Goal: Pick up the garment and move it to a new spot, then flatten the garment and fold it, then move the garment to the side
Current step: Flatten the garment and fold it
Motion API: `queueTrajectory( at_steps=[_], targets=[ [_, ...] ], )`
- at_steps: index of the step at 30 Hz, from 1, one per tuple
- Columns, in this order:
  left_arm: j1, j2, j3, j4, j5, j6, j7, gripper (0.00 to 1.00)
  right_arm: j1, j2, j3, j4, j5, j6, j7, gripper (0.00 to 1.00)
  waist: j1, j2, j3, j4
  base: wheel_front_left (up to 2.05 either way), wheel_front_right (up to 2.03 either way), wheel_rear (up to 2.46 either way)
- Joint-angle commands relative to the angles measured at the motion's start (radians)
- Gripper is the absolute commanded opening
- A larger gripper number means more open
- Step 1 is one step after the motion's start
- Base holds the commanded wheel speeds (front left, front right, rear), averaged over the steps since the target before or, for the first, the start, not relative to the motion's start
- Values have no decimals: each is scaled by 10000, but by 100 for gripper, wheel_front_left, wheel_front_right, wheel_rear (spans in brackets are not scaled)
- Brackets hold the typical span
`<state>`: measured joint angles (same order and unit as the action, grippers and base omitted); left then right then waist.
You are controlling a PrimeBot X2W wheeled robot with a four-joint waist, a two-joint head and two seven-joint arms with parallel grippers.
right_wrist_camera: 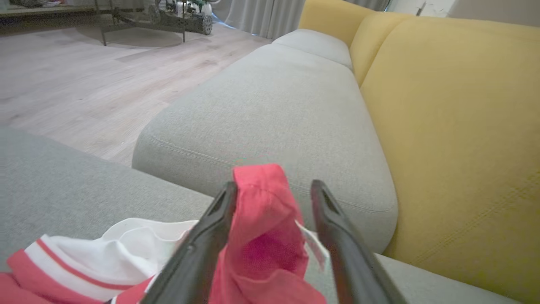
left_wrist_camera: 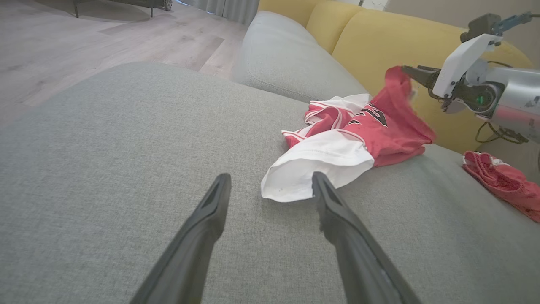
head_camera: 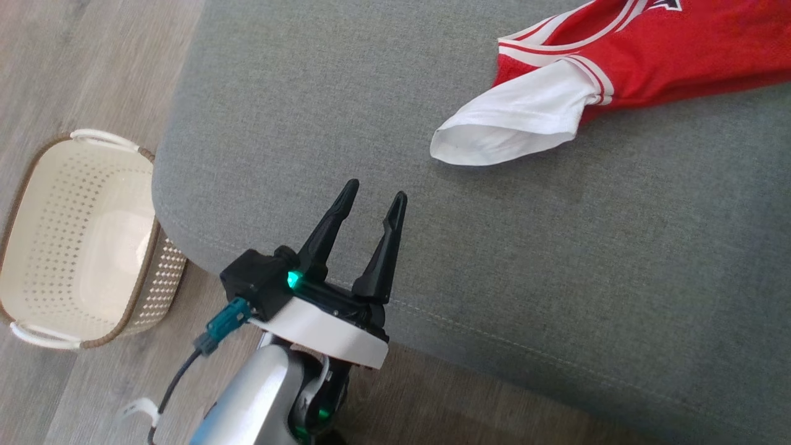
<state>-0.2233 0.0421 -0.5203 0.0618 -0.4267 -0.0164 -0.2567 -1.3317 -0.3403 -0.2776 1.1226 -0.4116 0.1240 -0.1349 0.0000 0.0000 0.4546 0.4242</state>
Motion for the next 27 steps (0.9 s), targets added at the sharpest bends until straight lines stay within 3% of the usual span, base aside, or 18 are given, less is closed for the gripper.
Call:
queueTrajectory(
  at_steps=[1,8,15,21,27],
  targets=[
    [-182,81,260,-339,-58,67,-51,100,-436,170,63,-282,-67,67,-116,100,0,0,-3,-17,0,0,0],
    [-249,81,380,-289,8,84,-51,100,-569,302,-90,315,-95,67,-598,100,0,0,-282,-390,0,0,0],
    [-129,81,776,-223,222,135,-51,100,-71,855,-66,248,824,67,-1238,100,0,0,-1065,-1003,0,0,0],
    [102,81,1424,-213,542,160,-51,100,1964,1641,862,-1797,2699,67,-1265,100,0,0,-1860,-1702,0,0,0],
    [425,81,1917,-179,803,127,-51,100,4966,1961,1634,-4284,4665,67,-1267,100,0,0,-2541,-2375,0,0,0]
  ],
)
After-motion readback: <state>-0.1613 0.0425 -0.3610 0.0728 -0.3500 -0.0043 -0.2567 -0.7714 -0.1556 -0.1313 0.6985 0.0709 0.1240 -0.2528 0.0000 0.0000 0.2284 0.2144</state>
